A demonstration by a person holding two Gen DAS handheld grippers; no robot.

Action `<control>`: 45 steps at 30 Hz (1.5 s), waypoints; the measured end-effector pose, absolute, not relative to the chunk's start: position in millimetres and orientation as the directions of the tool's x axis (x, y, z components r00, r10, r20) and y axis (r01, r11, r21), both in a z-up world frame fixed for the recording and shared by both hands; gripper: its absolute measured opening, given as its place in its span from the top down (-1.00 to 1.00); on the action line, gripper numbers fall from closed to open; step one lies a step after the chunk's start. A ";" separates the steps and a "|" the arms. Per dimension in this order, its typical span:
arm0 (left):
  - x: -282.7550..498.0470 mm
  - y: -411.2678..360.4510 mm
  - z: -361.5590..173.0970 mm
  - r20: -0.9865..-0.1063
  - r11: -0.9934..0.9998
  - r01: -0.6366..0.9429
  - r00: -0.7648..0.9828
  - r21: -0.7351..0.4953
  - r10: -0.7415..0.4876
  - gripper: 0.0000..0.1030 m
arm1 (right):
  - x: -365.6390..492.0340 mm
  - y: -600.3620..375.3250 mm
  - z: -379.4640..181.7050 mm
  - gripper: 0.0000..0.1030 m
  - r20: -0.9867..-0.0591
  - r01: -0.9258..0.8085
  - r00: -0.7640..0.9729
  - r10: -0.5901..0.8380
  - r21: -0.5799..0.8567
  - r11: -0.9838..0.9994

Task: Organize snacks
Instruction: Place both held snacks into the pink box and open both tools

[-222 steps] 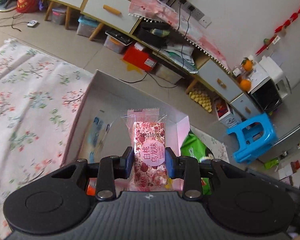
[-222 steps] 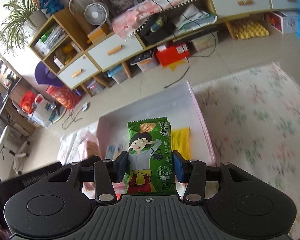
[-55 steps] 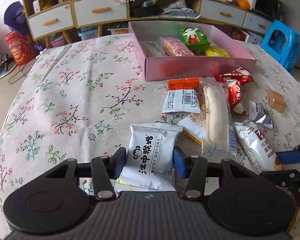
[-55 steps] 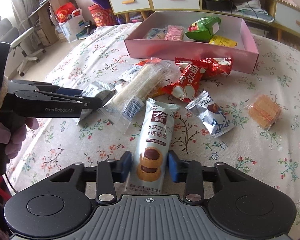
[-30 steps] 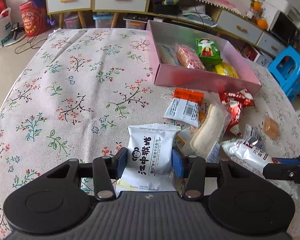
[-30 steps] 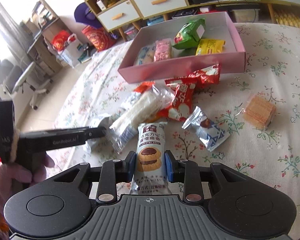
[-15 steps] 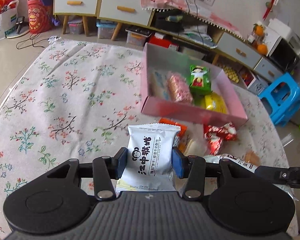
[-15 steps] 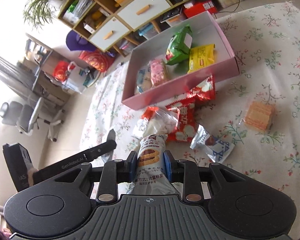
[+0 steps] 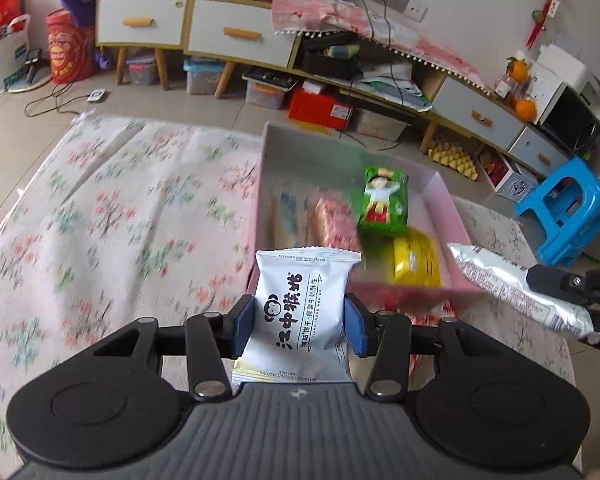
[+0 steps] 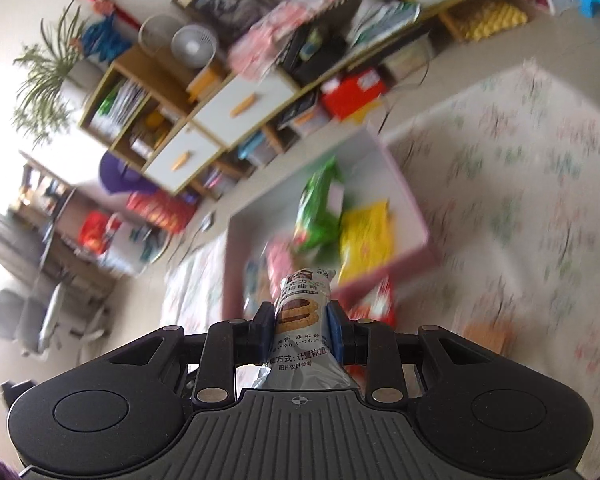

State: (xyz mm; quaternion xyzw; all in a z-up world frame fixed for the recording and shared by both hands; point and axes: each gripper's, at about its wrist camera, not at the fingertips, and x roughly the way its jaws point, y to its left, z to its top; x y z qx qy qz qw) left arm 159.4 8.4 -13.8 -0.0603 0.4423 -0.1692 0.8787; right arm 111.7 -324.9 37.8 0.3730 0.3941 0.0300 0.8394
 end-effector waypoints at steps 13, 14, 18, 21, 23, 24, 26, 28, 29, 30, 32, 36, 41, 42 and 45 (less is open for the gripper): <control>238.8 -41.1 -36.4 -0.761 0.935 0.307 0.559 -0.179 -0.329 0.15 | 179.4 -349.2 -2.6 0.46 -0.620 0.270 0.762 0.187 0.566 0.779; 243.5 -44.2 -38.6 -0.765 0.935 0.309 0.556 -0.173 -0.325 0.15 | 183.0 -348.6 -6.0 0.46 -0.621 0.266 0.762 0.184 0.559 0.785; 257.4 -54.9 -43.7 -0.773 0.934 0.328 0.553 -0.140 -0.310 0.15 | 195.3 -344.9 -16.3 0.46 -0.614 0.245 0.768 0.182 0.545 0.802; 264.7 -55.7 -45.9 -0.783 0.937 0.326 0.547 -0.128 -0.297 0.15 | 203.2 -340.5 -24.5 0.46 -0.618 0.232 0.764 0.186 0.532 0.814; 270.1 -56.1 -47.8 -0.795 0.941 0.319 0.540 -0.112 -0.277 0.15 | 207.2 -338.7 -27.8 0.46 -0.623 0.226 0.760 0.184 0.520 0.824; 271.9 -56.2 -48.9 -0.798 0.943 0.315 0.539 -0.104 -0.268 0.15 | 208.9 -337.8 -29.5 0.46 -0.626 0.226 0.759 0.179 0.511 0.829; 274.2 -56.6 -50.6 -0.802 0.945 0.315 0.539 -0.091 -0.257 0.15 | 211.3 -337.7 -32.6 0.46 -0.626 0.228 0.760 0.173 0.506 0.832; 275.7 -57.5 -51.1 -0.803 0.944 0.320 0.540 -0.083 -0.253 0.15 | 214.0 -338.5 -35.6 0.46 -0.626 0.229 0.760 0.176 0.511 0.828; 277.2 -58.7 -51.3 -0.803 0.943 0.323 0.541 -0.078 -0.251 0.15 | 215.3 -338.8 -37.3 0.46 -0.626 0.229 0.759 0.178 0.513 0.827; 278.2 -59.8 -51.7 -0.804 0.943 0.324 0.541 -0.072 -0.247 0.15 | 216.4 -339.3 -39.0 0.46 -0.628 0.230 0.758 0.179 0.513 0.827; 278.7 -60.8 -53.0 -0.805 0.943 0.326 0.542 -0.062 -0.240 0.15 | 218.0 -339.0 -41.5 0.46 -0.631 0.234 0.755 0.177 0.511 0.827; 282.8 -62.7 -57.5 -0.797 0.945 0.321 0.555 -0.059 -0.238 0.15 | 220.7 -337.6 -45.1 0.46 -0.633 0.231 0.754 0.176 0.507 0.831; 279.8 -67.5 -59.2 -0.777 0.943 0.333 0.588 -0.021 -0.225 0.14 | 222.2 -336.1 -44.9 0.43 -0.635 0.225 0.753 0.173 0.495 0.839; 279.6 -67.2 -57.9 -0.773 0.942 0.334 0.592 -0.021 -0.227 0.12 | 222.1 -336.0 -45.1 0.41 -0.636 0.224 0.751 0.176 0.496 0.839; 276.3 -66.5 -52.7 -0.757 0.940 0.341 0.610 -0.016 -0.234 0.01 | 220.3 -336.8 -42.9 0.36 -0.626 0.218 0.758 0.183 0.507 0.834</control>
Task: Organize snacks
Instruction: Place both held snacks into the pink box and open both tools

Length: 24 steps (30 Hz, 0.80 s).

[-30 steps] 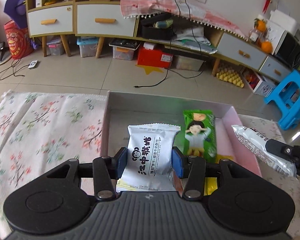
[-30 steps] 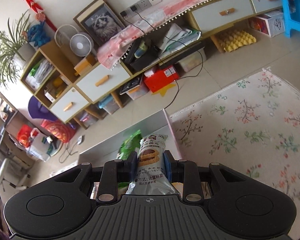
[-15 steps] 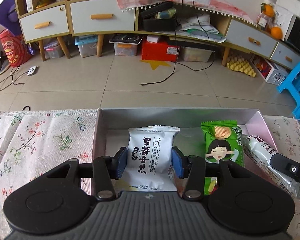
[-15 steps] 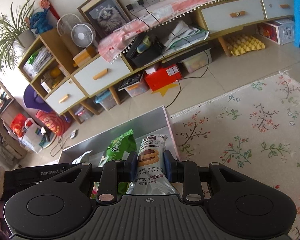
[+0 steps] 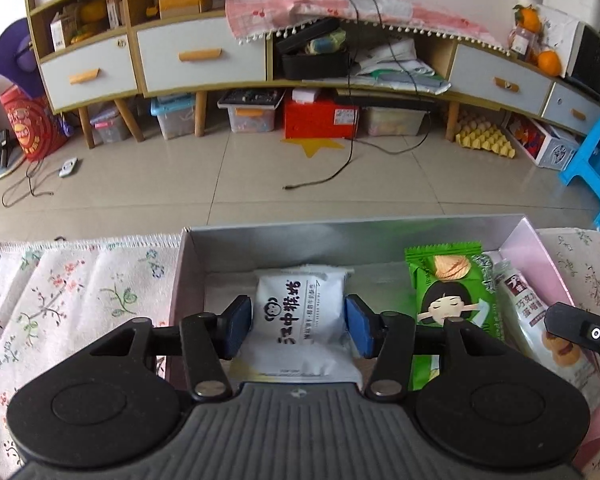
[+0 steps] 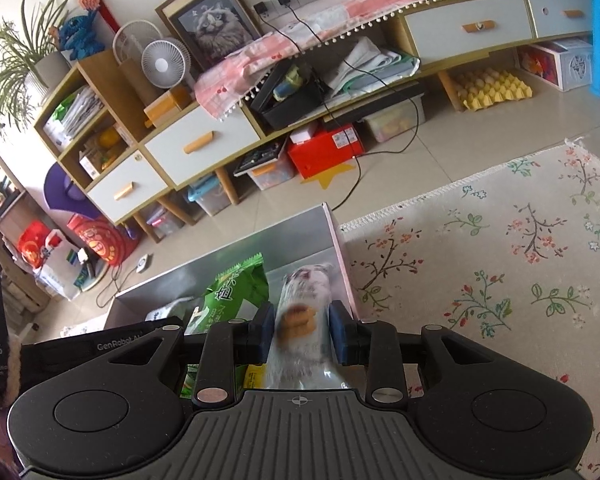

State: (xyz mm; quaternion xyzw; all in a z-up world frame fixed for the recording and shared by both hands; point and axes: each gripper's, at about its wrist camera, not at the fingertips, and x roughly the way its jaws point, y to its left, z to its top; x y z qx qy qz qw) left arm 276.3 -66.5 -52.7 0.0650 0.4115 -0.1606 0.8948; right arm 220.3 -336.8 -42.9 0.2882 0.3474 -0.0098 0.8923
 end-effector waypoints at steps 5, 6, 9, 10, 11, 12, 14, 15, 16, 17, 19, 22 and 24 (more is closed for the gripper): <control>267.4 -65.8 -42.8 -0.739 0.938 0.348 0.629 -0.008 -0.240 -0.28 | 214.8 -343.8 -35.5 -0.01 -0.600 0.211 0.772 0.207 0.551 0.807; 266.3 -66.0 -41.8 -0.740 0.937 0.349 0.628 -0.010 -0.242 -0.33 | 213.8 -344.4 -32.9 -0.02 -0.603 0.212 0.770 0.208 0.550 0.808; 257.8 -64.8 -36.0 -0.738 0.932 0.363 0.627 -0.007 -0.249 -0.48 | 208.0 -344.4 -23.7 -0.18 -0.610 0.215 0.766 0.201 0.538 0.815; 254.5 -63.9 -33.7 -0.737 0.931 0.366 0.628 -0.005 -0.250 -0.49 | 205.3 -344.2 -19.9 -0.22 -0.613 0.216 0.766 0.196 0.532 0.819; 251.4 -62.6 -31.6 -0.736 0.930 0.368 0.628 -0.005 -0.252 -0.51 | 202.6 -343.7 -16.2 -0.28 -0.614 0.216 0.765 0.193 0.527 0.822; 248.3 -62.1 -30.2 -0.736 0.929 0.369 0.627 -0.008 -0.255 -0.56 | 199.7 -343.3 -11.9 -0.32 -0.615 0.216 0.765 0.190 0.523 0.824; 241.0 -59.7 -25.4 -0.734 0.930 0.367 0.629 -0.013 -0.258 -0.65 | 194.0 -341.7 -2.9 -0.39 -0.618 0.214 0.763 0.189 0.517 0.829; 237.3 -58.8 -23.8 -0.733 0.931 0.364 0.629 -0.016 -0.259 -0.69 | 190.8 -341.2 1.6 -0.46 -0.619 0.210 0.762 0.192 0.516 0.831; 233.2 -57.2 -21.7 -0.733 0.931 0.364 0.629 -0.020 -0.261 -0.69 | 187.4 -340.2 6.1 -0.48 -0.620 0.206 0.760 0.194 0.513 0.834; 229.2 -55.6 -19.7 -0.732 0.932 0.363 0.629 -0.022 -0.262 -0.72 | 183.9 -338.7 10.4 -0.51 -0.622 0.202 0.759 0.194 0.508 0.838; 219.5 -52.7 -16.2 -0.732 0.932 0.362 0.629 -0.021 -0.261 -0.79 | 175.5 -335.5 18.0 -0.61 -0.628 0.197 0.755 0.192 0.495 0.846; 204.1 -48.4 -11.3 -0.731 0.931 0.365 0.631 -0.017 -0.260 -0.91 | 163.2 -332.5 25.9 -0.68 -0.644 0.201 0.742 0.187 0.479 0.854; 193.9 -44.3 -8.4 -0.732 0.930 0.367 0.630 -0.014 -0.260 -0.95 | 155.1 -330.3 29.7 -0.69 -0.654 0.202 0.732 0.190 0.475 0.857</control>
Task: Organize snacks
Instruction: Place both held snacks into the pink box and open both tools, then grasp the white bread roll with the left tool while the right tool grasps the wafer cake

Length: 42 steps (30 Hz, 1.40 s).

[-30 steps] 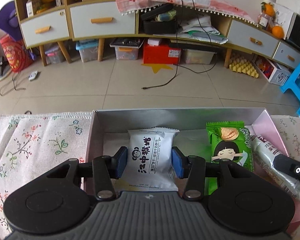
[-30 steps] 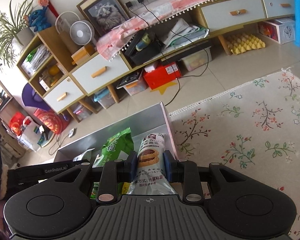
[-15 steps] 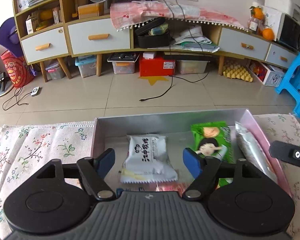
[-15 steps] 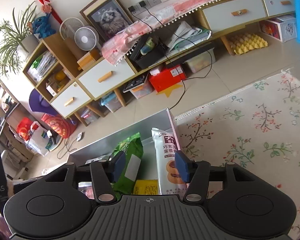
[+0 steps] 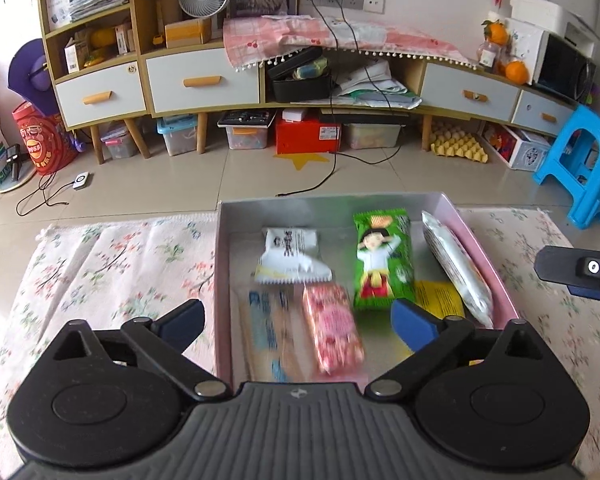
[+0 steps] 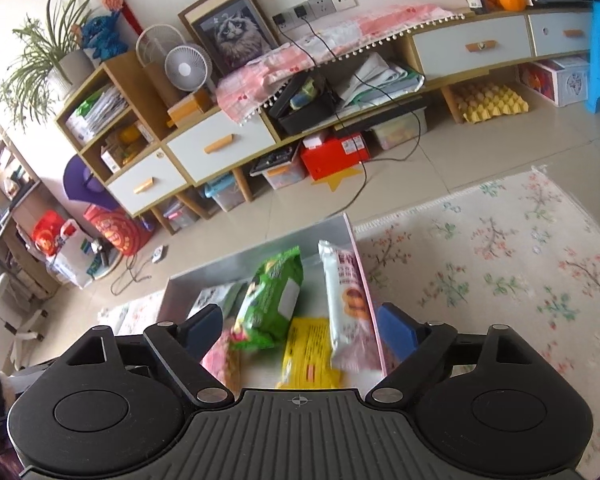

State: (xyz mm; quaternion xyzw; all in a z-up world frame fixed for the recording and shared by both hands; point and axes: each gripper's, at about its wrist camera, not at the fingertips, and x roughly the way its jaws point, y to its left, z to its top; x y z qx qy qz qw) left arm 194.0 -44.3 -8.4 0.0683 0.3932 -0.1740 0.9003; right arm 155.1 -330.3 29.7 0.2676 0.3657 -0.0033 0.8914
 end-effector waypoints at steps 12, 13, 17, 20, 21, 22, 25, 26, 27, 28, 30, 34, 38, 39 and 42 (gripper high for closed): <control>133.0 -28.8 -4.3 -0.752 0.921 0.386 0.624 0.059 -0.213 -0.99 | 103.5 -306.3 44.4 -0.70 -0.700 0.171 0.688 0.193 0.414 0.894; 128.7 -27.2 -4.8 -0.757 0.920 0.388 0.616 0.052 -0.217 -0.99 | 99.2 -304.2 44.5 -0.70 -0.703 0.164 0.684 0.195 0.408 0.898; 113.9 -22.1 -8.5 -0.766 0.922 0.385 0.603 0.033 -0.225 -0.99 | 83.9 -297.6 42.4 -0.71 -0.717 0.135 0.668 0.199 0.380 0.915; 104.0 -17.5 -15.8 -0.753 0.924 0.383 0.610 0.010 -0.245 -0.99 | 75.0 -298.3 37.2 -0.71 -0.717 0.139 0.673 0.182 0.365 0.920; 99.2 -16.5 -19.7 -0.750 0.923 0.384 0.612 0.005 -0.250 -0.99 | 72.2 -299.1 33.5 -0.71 -0.716 0.148 0.677 0.172 0.361 0.921; 97.1 -16.9 -23.2 -0.748 0.921 0.390 0.613 0.007 -0.254 -0.99 | 69.9 -300.5 28.9 -0.72 -0.716 0.157 0.679 0.162 0.357 0.921; 86.1 -20.9 -34.7 -0.740 0.904 0.426 0.617 0.028 -0.268 -0.99 | 68.0 -301.8 14.0 -0.83 -0.758 0.192 0.643 0.107 0.295 0.936; 85.0 -22.3 -39.3 -0.735 0.897 0.441 0.618 0.029 -0.280 -0.99 | 69.2 -301.9 10.0 -0.83 -0.778 0.207 0.624 0.078 0.261 0.943; 82.1 -23.5 -44.4 -0.732 0.888 0.458 0.617 0.033 -0.291 -0.99 | 70.4 -303.4 6.5 -0.83 -0.786 0.221 0.615 0.057 0.241 0.945; 81.7 -26.0 -49.9 -0.735 0.877 0.479 0.609 0.041 -0.298 -0.99 | 71.0 -305.4 2.8 -0.83 -0.790 0.227 0.611 0.049 0.234 0.945; 81.9 -30.9 -58.3 -0.743 0.855 0.514 0.597 0.064 -0.304 -0.94 | 72.3 -310.9 -4.4 -0.83 -0.794 0.226 0.606 0.055 0.239 0.944; 82.3 -36.6 -68.6 -0.747 0.819 0.563 0.591 0.111 -0.305 -0.79 | 74.9 -325.5 -18.1 -0.83 -0.809 0.283 0.587 0.034 0.244 0.927; 78.8 -37.1 -72.1 -0.739 0.794 0.594 0.592 0.130 -0.322 -0.51 | 78.3 -335.2 -32.9 -0.83 -0.836 0.328 0.547 0.043 0.261 0.908; 77.4 -36.3 -72.7 -0.740 0.793 0.595 0.589 0.126 -0.325 -0.43 | 80.1 -337.0 -36.2 -0.83 -0.846 0.339 0.531 0.048 0.263 0.903; 76.2 -34.2 -70.9 -0.732 0.801 0.588 0.595 0.114 -0.332 -0.28 | 83.7 -340.0 -45.9 -0.83 -0.881 0.388 0.470 0.042 0.249 0.887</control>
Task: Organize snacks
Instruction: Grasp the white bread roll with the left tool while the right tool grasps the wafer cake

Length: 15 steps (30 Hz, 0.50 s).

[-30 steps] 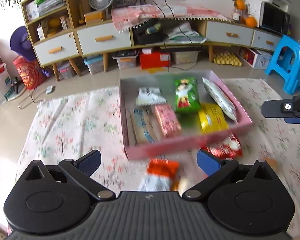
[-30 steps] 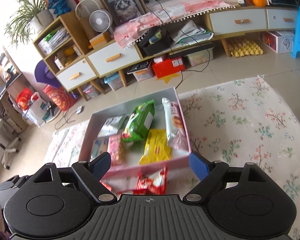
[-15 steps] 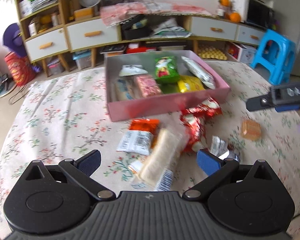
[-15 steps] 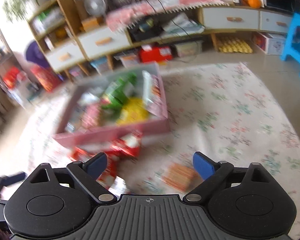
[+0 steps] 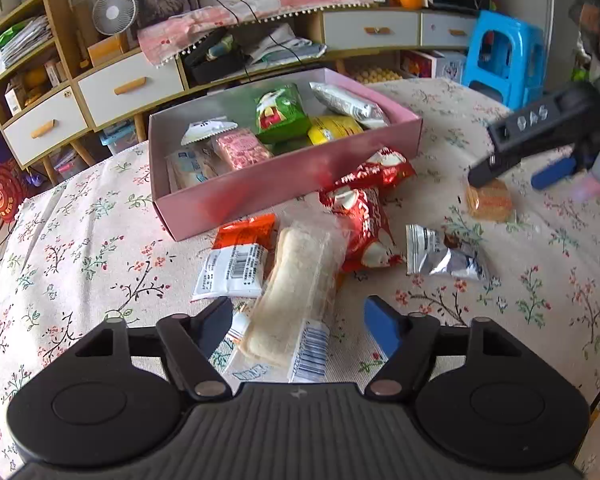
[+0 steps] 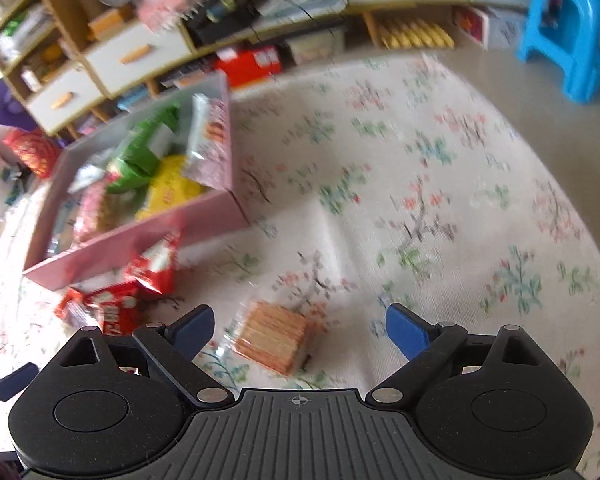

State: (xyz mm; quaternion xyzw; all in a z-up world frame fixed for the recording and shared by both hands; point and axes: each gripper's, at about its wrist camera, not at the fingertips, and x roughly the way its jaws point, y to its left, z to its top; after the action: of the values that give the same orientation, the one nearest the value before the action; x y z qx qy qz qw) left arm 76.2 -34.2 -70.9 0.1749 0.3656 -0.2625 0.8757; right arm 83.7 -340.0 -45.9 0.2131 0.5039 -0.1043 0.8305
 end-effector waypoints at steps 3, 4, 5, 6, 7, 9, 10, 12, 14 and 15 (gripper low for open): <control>78.6 -32.1 -68.5 -0.725 0.809 0.582 0.592 0.084 -0.351 0.00 | 86.0 -340.5 -53.6 -0.83 -0.894 0.400 0.446 0.052 0.251 0.881; 80.1 -31.8 -68.3 -0.730 0.812 0.579 0.587 0.075 -0.351 0.08 | 86.4 -340.6 -55.3 -0.83 -0.895 0.406 0.443 0.051 0.251 0.879; 82.0 -32.1 -68.9 -0.738 0.817 0.573 0.581 0.072 -0.343 0.21 | 86.2 -340.4 -55.5 -0.84 -0.894 0.408 0.447 0.046 0.249 0.878; 83.6 -32.0 -70.1 -0.747 0.822 0.565 0.575 0.069 -0.333 0.29 | 86.5 -339.5 -55.1 -0.84 -0.893 0.408 0.447 0.041 0.244 0.880; 84.5 -30.9 -70.6 -0.753 0.826 0.560 0.569 0.058 -0.332 0.29 | 86.9 -338.7 -54.6 -0.84 -0.894 0.408 0.446 0.038 0.240 0.881; 86.2 -28.7 -68.8 -0.756 0.834 0.550 0.563 0.040 -0.334 0.33 | 87.0 -337.1 -54.6 -0.83 -0.895 0.404 0.446 0.029 0.231 0.885; 86.3 -28.0 -67.4 -0.758 0.839 0.543 0.561 0.035 -0.332 0.35 | 87.2 -336.0 -54.2 -0.83 -0.894 0.402 0.447 0.025 0.225 0.887; 86.7 -24.4 -63.7 -0.762 0.851 0.525 0.555 0.009 -0.334 0.45 | 87.3 -334.9 -53.0 -0.79 -0.895 0.399 0.445 0.020 0.218 0.891; 87.3 -20.0 -60.7 -0.769 0.859 0.511 0.540 -0.025 -0.344 0.47 | 87.4 -334.6 -52.4 -0.78 -0.896 0.396 0.443 0.020 0.216 0.893; 87.2 -17.3 -59.5 -0.771 0.864 0.503 0.534 -0.039 -0.346 0.47 | 87.1 -334.5 -52.2 -0.76 -0.896 0.392 0.444 0.023 0.218 0.894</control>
State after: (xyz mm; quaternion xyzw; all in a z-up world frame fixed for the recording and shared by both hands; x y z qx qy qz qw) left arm 87.2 -17.3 -59.5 0.0943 0.4165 -0.2436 0.8708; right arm 87.1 -334.5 -52.2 0.2017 0.5154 -0.1118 0.8254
